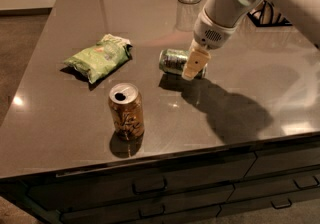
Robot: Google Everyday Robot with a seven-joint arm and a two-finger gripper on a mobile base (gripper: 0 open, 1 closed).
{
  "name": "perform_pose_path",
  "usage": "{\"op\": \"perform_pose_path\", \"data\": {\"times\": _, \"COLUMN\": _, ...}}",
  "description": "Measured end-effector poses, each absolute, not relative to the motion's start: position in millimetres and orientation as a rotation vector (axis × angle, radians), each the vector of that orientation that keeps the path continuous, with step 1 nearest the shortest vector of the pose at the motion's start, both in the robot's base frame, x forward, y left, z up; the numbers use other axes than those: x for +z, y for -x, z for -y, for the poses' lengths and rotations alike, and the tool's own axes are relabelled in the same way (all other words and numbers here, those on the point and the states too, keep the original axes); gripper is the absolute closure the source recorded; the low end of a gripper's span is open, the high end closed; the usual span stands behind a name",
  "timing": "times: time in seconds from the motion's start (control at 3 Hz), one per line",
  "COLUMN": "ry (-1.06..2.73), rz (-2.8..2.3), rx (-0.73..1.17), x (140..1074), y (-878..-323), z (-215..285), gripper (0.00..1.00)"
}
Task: Move green can near orange can
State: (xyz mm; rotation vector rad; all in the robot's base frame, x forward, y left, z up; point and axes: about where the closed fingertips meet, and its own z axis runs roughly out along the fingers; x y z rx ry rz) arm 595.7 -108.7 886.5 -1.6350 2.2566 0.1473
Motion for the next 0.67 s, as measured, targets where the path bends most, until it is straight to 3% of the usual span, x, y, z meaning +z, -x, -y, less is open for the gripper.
{"op": "perform_pose_path", "data": {"times": 0.67, "ry": 1.681, "rz": -2.248, "rx": 0.273, "x": 890.6, "y": -561.5, "z": 63.0, "gripper": 1.0}}
